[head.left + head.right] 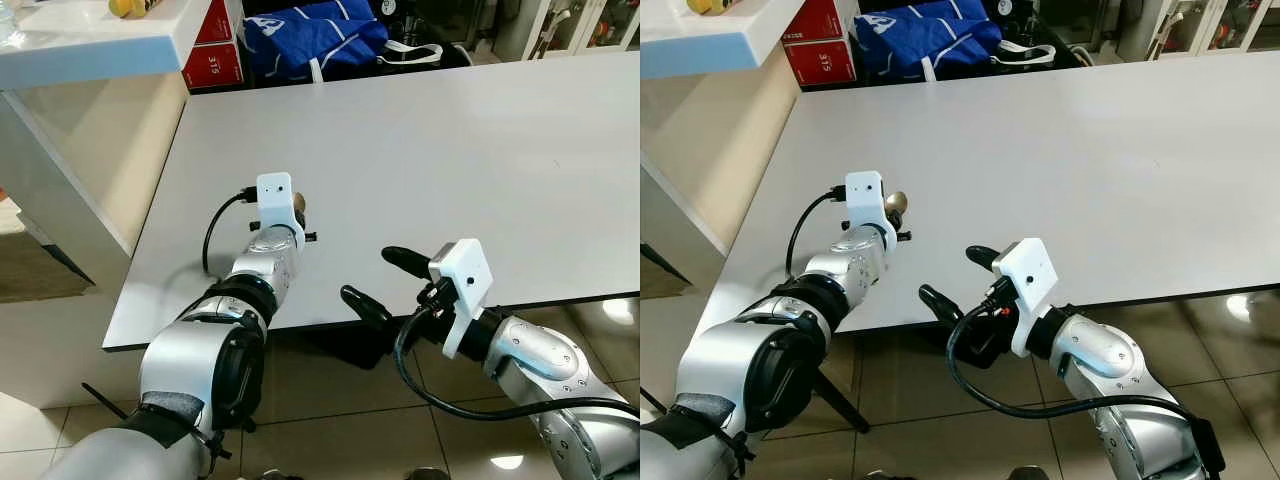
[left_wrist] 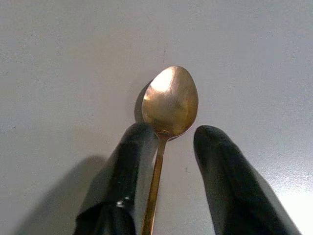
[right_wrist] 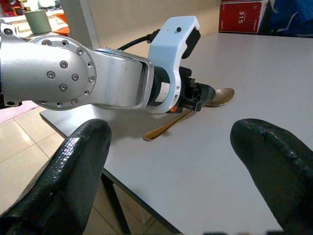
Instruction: Setting the table
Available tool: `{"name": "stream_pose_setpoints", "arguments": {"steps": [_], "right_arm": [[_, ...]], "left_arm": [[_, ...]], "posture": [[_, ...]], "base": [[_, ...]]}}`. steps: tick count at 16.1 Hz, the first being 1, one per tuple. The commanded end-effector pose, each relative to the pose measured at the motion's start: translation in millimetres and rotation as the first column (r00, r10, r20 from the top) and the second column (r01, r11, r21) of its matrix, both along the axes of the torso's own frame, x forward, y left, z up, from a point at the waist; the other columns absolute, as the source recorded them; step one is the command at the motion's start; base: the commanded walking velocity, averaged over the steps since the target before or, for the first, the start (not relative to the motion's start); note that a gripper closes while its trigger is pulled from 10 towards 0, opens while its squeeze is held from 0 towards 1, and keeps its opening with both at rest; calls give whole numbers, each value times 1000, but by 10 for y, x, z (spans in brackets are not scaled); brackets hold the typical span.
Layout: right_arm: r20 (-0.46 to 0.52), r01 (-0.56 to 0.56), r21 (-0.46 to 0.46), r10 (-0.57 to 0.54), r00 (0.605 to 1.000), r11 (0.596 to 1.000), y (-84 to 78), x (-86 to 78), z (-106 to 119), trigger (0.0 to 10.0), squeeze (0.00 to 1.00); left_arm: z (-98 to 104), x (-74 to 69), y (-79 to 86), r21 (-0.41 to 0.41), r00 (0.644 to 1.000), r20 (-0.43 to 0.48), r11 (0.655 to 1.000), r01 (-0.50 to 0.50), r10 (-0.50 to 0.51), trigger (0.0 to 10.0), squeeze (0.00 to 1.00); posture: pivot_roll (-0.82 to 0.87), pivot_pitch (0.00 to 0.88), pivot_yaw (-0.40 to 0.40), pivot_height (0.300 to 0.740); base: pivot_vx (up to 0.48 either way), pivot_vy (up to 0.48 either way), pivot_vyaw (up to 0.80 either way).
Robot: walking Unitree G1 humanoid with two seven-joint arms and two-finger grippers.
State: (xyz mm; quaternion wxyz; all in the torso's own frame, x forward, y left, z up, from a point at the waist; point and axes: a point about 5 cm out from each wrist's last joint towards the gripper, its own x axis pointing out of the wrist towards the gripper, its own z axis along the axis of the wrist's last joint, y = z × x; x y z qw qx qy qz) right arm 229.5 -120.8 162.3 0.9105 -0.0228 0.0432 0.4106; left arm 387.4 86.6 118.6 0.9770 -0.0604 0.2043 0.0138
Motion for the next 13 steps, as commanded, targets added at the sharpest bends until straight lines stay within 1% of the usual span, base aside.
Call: {"name": "stream_pose_setpoints", "arguments": {"steps": [1, 2, 3, 5, 6, 7, 8, 9, 10, 11, 12, 13], "right_arm": [[-8, -6, -1, 6, 1000, 1000, 21, -31, -4, 10000, 0], [-8, -5, 0, 5, 1000, 1000, 24, -30, -7, 10000, 0], [-7, -3, 0, 3, 1000, 1000, 28, -27, -12, 10000, 0], [2, 29, -1, -29, 1000, 1000, 19, 5, -39, 10000, 0], [13, 68, -8, -67, 998, 998, 2, 47, -71, 10000, 0], [23, 113, -7, -113, 993, 994, -12, 107, -108, 10000, 0], [44, 142, -16, -142, 989, 990, -12, 160, -131, 10000, 0], [44, 164, -7, -163, 986, 986, -8, 201, -146, 10000, 0], [44, 182, -3, -181, 982, 983, -14, 236, -161, 10000, 0], [50, 200, 1, -199, 979, 980, -22, 266, -173, 10000, 0], [58, 234, 7, -234, 971, 972, -40, 307, -181, 10000, 0], [79, 291, 7, -291, 953, 957, -63, 385, -198, 10000, 0]], "left_arm": [[-12, 1, 51, 12, 1000, -12, 1000, -18, 18, 10000, 1000], [9, 10, 46, 7, 1000, -3, 1000, -20, 20, 10000, 871], [50, 28, 39, 4, 1000, 14, 1000, -19, 19, 10000, 0], [184, 86, 43, 4, 997, 72, 1000, -12, 11, 10000, 0], [306, 133, 60, 36, 991, 134, 999, 8, -13, 10000, 0], [430, 178, 81, 39, 981, 190, 999, 31, -38, 10000, 0], [561, 216, 98, 62, 964, 256, 996, 61, -75, 10000, 0], [690, 243, 101, 32, 940, 324, 994, 102, -107, 10000, 0], [805, 256, 118, 29, 910, 392, 991, 132, -133, 10000, 0], [924, 243, 151, 46, 859, 484, 985, 169, -170, 10000, 0], [1020, 188, 202, 62, 796, 573, 979, 196, -196, 10000, 0], [1018, -33, 333, 88, 719, 656, 969, 231, -231, 10000, 0]], "posture": [[-328, 43, 122, 740], [-327, 42, 121, 740], [-324, 41, 120, 740], [-311, 30, 114, 740], [-295, 19, 107, 740], [-282, 8, 101, 740], [-271, 1, 97, 740], [-257, 0, 93, 740], [-246, 0, 92, 740], [-233, 0, 92, 740], [-224, 0, 87, 740], [-205, 0, 76, 740]], "base": [[0, 0, 0], [0, 0, 0], [0, 0, 0], [0, 0, 0], [0, 0, 0], [0, 0, 0], [0, 0, 0], [0, 0, 0], [0, 0, 0], [0, 0, 0], [0, 0, 0], [0, 0, 0]]}}
